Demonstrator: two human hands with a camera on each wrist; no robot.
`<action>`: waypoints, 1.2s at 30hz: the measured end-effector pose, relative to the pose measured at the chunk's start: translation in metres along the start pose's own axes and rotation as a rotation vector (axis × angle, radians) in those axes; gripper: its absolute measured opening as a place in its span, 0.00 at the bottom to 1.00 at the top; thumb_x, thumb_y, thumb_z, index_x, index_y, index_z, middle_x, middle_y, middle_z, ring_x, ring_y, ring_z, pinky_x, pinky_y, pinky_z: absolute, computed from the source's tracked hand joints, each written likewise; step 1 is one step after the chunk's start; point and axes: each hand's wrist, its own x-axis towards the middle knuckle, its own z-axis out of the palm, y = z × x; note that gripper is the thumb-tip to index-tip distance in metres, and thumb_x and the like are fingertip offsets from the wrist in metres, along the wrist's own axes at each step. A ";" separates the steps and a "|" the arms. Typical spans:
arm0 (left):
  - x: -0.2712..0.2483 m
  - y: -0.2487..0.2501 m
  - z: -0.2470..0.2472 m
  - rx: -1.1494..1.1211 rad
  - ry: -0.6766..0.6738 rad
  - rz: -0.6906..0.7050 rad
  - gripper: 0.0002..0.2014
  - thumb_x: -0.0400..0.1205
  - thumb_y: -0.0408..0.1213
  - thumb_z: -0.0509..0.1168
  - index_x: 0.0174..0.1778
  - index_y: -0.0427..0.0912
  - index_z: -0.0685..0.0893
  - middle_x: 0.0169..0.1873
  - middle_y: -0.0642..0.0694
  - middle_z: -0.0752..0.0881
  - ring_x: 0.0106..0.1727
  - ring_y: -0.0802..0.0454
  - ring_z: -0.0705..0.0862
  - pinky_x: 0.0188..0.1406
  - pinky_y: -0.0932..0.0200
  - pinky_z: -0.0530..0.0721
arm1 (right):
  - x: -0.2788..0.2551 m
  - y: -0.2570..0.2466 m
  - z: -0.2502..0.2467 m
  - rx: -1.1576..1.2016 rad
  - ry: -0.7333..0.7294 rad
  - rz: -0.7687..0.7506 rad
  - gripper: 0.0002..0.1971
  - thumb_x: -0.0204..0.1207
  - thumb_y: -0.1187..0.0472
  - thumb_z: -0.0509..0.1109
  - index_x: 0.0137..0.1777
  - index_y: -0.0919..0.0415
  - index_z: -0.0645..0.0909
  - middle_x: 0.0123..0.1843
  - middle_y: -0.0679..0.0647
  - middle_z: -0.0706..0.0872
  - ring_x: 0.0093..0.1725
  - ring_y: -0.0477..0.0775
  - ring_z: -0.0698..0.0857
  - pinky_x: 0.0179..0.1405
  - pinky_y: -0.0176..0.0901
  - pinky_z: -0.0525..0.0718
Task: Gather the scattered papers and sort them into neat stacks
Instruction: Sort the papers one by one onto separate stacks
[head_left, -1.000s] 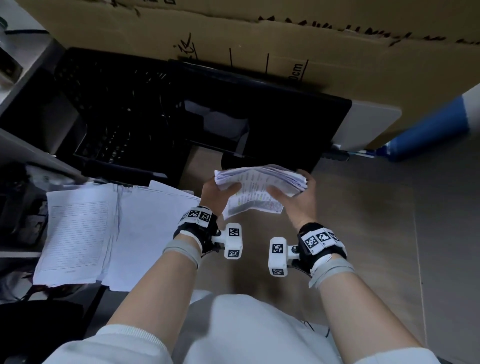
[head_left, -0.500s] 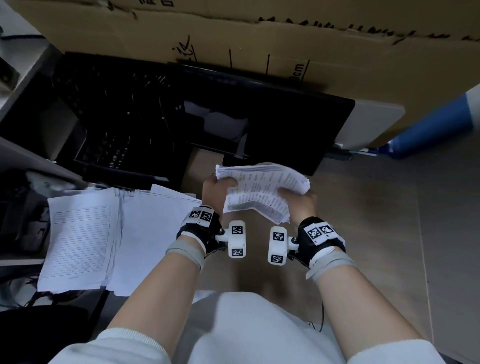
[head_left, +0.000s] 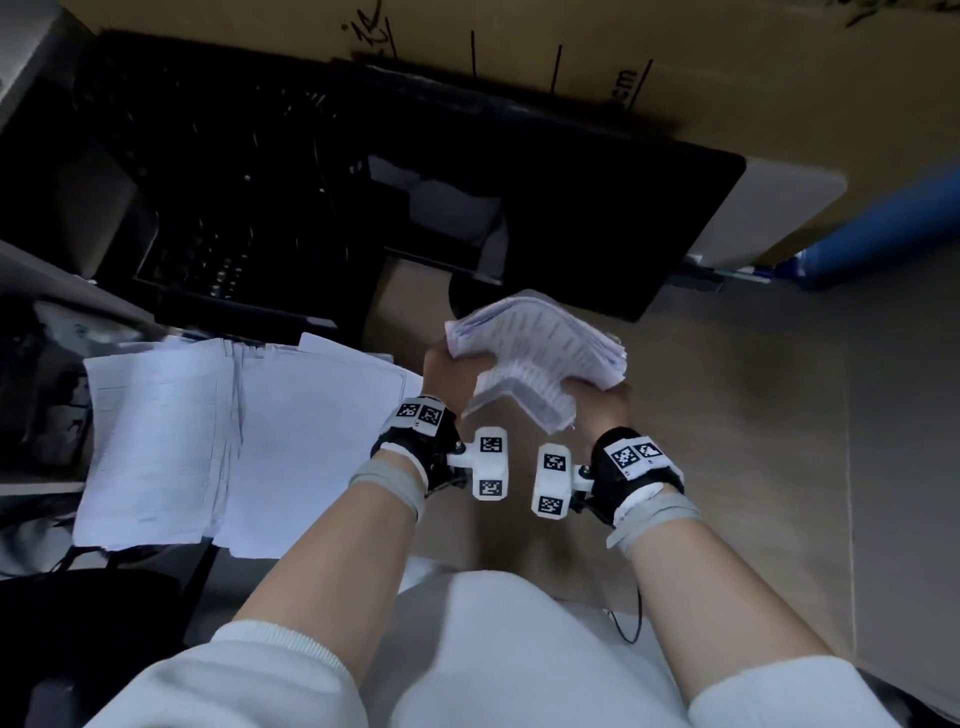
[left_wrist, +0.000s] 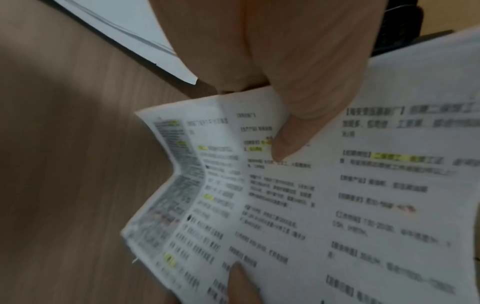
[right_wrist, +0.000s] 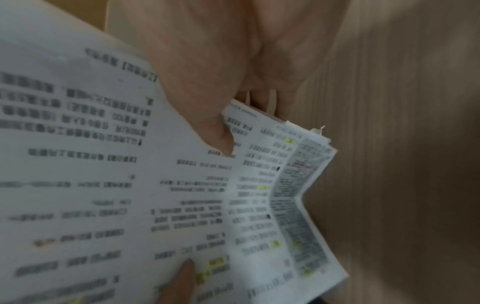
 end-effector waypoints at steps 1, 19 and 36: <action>-0.002 0.005 -0.002 -0.008 -0.006 0.009 0.08 0.78 0.28 0.75 0.46 0.43 0.83 0.44 0.42 0.88 0.47 0.44 0.87 0.57 0.46 0.87 | -0.001 -0.004 -0.001 0.011 0.013 0.010 0.09 0.74 0.69 0.72 0.35 0.59 0.78 0.38 0.58 0.84 0.45 0.62 0.87 0.50 0.59 0.86; -0.064 -0.007 -0.151 0.153 0.386 0.157 0.18 0.87 0.49 0.68 0.40 0.37 0.81 0.30 0.41 0.79 0.30 0.46 0.75 0.30 0.53 0.71 | -0.052 -0.048 0.106 -0.112 -0.287 -0.410 0.28 0.69 0.52 0.71 0.70 0.58 0.77 0.60 0.47 0.77 0.59 0.47 0.77 0.58 0.41 0.72; 0.042 0.080 -0.293 -0.264 0.457 0.400 0.12 0.86 0.47 0.69 0.36 0.58 0.79 0.35 0.54 0.83 0.40 0.52 0.80 0.48 0.52 0.83 | -0.100 -0.129 0.317 -0.173 -0.742 -0.388 0.33 0.84 0.54 0.66 0.86 0.43 0.57 0.85 0.44 0.63 0.82 0.47 0.65 0.80 0.59 0.67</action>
